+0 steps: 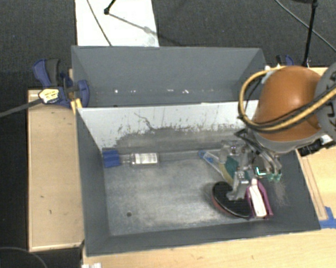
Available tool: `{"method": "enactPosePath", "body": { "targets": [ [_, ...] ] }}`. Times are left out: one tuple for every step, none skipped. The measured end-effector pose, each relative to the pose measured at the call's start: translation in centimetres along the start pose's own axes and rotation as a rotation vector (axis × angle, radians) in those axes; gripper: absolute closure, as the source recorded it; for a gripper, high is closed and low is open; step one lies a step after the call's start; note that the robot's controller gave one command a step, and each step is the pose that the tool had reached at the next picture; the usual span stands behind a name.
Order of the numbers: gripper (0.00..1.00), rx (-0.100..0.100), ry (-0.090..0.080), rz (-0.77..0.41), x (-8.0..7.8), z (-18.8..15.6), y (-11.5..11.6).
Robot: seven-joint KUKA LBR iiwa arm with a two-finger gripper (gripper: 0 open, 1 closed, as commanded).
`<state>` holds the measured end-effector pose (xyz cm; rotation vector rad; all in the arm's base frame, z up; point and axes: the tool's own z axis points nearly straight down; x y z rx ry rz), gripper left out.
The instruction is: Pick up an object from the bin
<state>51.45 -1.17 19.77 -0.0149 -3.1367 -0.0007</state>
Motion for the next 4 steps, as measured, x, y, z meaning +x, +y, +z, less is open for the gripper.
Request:
{"method": "enactPosePath", "body": {
  "targets": [
    [0.00, 0.000, -0.004, 0.208, 2.7, 8.9, -3.4],
    [0.00, -0.008, -0.002, 0.244, 0.4, 12.6, -6.3],
    [1.00, -0.007, 0.000, 0.240, 0.5, 12.4, -6.2],
    [1.00, 0.000, -0.015, 0.242, -2.9, -1.5, -7.9]
  ]
}}
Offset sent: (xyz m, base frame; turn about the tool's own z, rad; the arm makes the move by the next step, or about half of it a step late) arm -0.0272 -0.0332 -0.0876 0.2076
